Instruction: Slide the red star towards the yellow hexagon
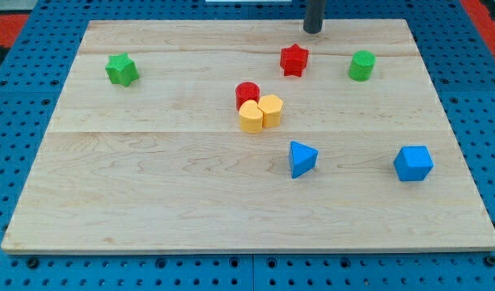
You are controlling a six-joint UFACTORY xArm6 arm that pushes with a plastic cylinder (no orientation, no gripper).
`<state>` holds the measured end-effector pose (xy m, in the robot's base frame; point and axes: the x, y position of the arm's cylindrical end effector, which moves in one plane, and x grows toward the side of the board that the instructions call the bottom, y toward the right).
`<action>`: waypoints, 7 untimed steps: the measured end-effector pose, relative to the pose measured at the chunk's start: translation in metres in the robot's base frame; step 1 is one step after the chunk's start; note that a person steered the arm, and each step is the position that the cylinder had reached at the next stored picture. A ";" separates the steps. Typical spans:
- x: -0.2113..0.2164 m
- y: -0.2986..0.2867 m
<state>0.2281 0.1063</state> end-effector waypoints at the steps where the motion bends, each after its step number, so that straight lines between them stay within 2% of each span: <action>1: 0.038 -0.027; 2: 0.068 -0.067; 3: 0.097 -0.076; 5: 0.067 -0.058; 7: 0.095 -0.047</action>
<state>0.3231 0.0589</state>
